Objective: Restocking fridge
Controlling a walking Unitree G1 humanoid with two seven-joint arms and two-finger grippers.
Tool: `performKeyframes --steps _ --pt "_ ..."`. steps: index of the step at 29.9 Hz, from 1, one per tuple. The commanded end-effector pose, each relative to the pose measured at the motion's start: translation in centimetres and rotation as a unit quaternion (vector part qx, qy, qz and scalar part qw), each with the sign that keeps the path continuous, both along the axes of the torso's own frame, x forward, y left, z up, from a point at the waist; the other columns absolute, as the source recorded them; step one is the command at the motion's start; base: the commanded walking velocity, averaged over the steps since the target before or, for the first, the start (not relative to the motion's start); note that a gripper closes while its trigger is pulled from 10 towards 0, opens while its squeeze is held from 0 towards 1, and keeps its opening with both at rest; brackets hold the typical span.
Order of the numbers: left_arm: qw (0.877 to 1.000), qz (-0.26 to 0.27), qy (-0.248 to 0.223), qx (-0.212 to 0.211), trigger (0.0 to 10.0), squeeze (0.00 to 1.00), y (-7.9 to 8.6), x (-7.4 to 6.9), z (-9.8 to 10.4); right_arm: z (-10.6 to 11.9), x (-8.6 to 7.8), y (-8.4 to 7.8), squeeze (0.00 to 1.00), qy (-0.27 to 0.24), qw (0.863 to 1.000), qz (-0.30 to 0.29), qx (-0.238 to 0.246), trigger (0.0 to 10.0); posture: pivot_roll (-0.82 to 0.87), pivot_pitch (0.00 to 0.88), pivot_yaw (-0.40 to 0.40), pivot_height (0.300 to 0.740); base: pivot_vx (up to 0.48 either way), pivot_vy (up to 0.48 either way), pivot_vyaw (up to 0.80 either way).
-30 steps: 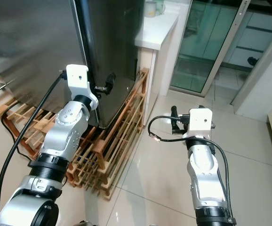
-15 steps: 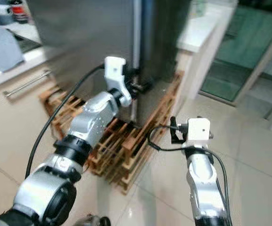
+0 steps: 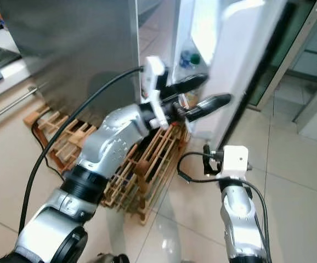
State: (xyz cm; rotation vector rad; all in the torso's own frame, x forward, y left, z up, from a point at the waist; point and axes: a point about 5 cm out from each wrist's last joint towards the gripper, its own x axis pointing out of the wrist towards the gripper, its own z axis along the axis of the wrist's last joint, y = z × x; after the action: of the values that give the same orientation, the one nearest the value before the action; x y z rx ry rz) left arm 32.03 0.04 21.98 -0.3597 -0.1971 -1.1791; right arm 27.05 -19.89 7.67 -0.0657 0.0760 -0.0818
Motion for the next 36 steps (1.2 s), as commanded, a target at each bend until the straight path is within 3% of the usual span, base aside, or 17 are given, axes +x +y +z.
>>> performKeyframes --steps 1,2,4,5,6,7,9,11,13,17,23,24,26,27,29,32,36 --pt "0.999 0.034 0.026 0.004 10.0 0.00 3.0 0.4 -1.5 0.6 0.4 -0.3 0.00 -0.014 1.000 -0.001 0.004 10.0 -0.12 0.000 0.020 0.740 0.000 0.000 0.00" --pt "0.999 0.034 0.026 0.004 10.0 0.00 3.0 0.4 -1.5 0.6 0.4 -0.3 0.00 -0.014 1.000 -0.001 0.004 10.0 -0.12 0.000 0.020 0.740 0.000 0.000 0.00" --pt "0.992 0.111 0.047 0.040 10.0 0.00 8.5 0.8 -4.0 0.8 1.0 -0.7 0.00 -0.010 1.000 -0.005 0.010 10.0 -0.08 0.000 0.006 0.740 0.000 0.000 0.00" --pt "0.992 0.111 0.047 0.040 10.0 0.00 8.5 0.8 -4.0 0.8 1.0 -0.7 0.00 -0.010 1.000 -0.005 0.010 10.0 -0.08 0.000 0.006 0.740 0.000 0.000 0.00" --pt "0.985 0.154 0.060 0.048 10.0 0.00 11.0 1.0 -4.9 0.9 1.4 -0.8 0.00 -0.009 1.000 -0.003 0.011 10.0 -0.06 0.000 0.000 0.740 0.000 0.000 0.00" --pt "0.985 0.154 0.060 0.048 10.0 0.00 11.0 1.0 -4.9 0.9 1.4 -0.8 0.00 -0.009 1.000 -0.003 0.011 10.0 -0.06 0.000 0.000 0.740 0.000 0.000 0.00" --pt "0.967 0.236 0.073 0.061 10.0 0.00 15.0 0.8 -5.9 1.2 2.1 -0.5 0.00 -0.012 1.000 0.007 0.009 10.0 -0.03 0.000 -0.008 0.740 0.000 0.000 0.00" --pt "0.934 0.344 0.087 0.048 10.0 0.00 18.9 0.3 -6.2 1.8 3.2 0.4 0.00 -0.021 0.999 0.022 0.013 10.0 -0.01 0.000 -0.015 0.740 0.000 0.000 0.28" --pt "0.906 0.409 0.102 0.047 10.0 0.00 20.7 -0.7 -6.9 2.3 4.1 1.7 0.00 -0.027 0.999 0.044 0.014 10.0 0.00 0.000 -0.021 0.740 0.000 0.000 0.69" --pt "0.891 0.435 0.123 0.044 10.0 0.00 19.5 -1.5 -8.3 2.6 4.9 4.2 0.00 -0.032 0.995 0.086 0.030 10.0 0.02 0.000 -0.042 0.740 0.000 0.000 0.65" --pt "0.876 0.462 0.118 0.069 10.0 0.00 18.1 -0.7 -8.6 3.2 5.7 6.3 0.00 -0.036 0.991 0.120 0.046 10.0 -0.01 0.000 -0.057 0.740 0.000 0.000 0.57" --pt "0.864 0.483 0.100 0.095 10.0 0.00 17.5 -0.4 -8.5 3.9 6.2 7.5 0.00 -0.045 0.987 0.146 0.057 10.0 -0.01 0.000 -0.058 0.740 0.000 0.000 0.52" --pt "0.853 0.499 0.082 0.131 10.0 0.00 17.4 -0.2 -8.6 3.9 6.3 7.6 0.00 -0.043 0.986 0.148 0.069 10.0 -0.02 0.000 -0.059 0.740 0.000 0.000 0.50" --pt "0.827 0.516 0.029 0.224 10.0 0.00 17.1 0.0 -8.7 3.5 6.2 7.3 0.00 -0.028 0.984 0.150 0.088 10.0 -0.03 0.000 -0.059 0.740 0.000 0.000 0.00" --pt "0.821 0.510 -0.011 0.257 10.0 0.00 16.6 0.1 -8.5 3.3 6.1 7.1 0.00 -0.023 0.984 0.149 0.091 10.0 -0.03 0.000 -0.062 0.740 0.000 0.000 0.00" --pt "0.846 0.480 -0.019 0.230 10.0 0.00 14.7 -0.1 -7.9 2.6 5.6 6.7 0.00 -0.013 0.985 0.143 0.097 10.0 -0.03 0.000 -0.056 0.740 0.000 0.000 0.00" --pt "0.847 0.491 -0.006 0.205 10.0 0.00 14.4 0.3 -7.5 2.6 5.5 6.8 0.00 -0.017 0.985 0.145 0.092 10.0 -0.03 0.000 -0.057 0.740 0.000 0.000 0.00"
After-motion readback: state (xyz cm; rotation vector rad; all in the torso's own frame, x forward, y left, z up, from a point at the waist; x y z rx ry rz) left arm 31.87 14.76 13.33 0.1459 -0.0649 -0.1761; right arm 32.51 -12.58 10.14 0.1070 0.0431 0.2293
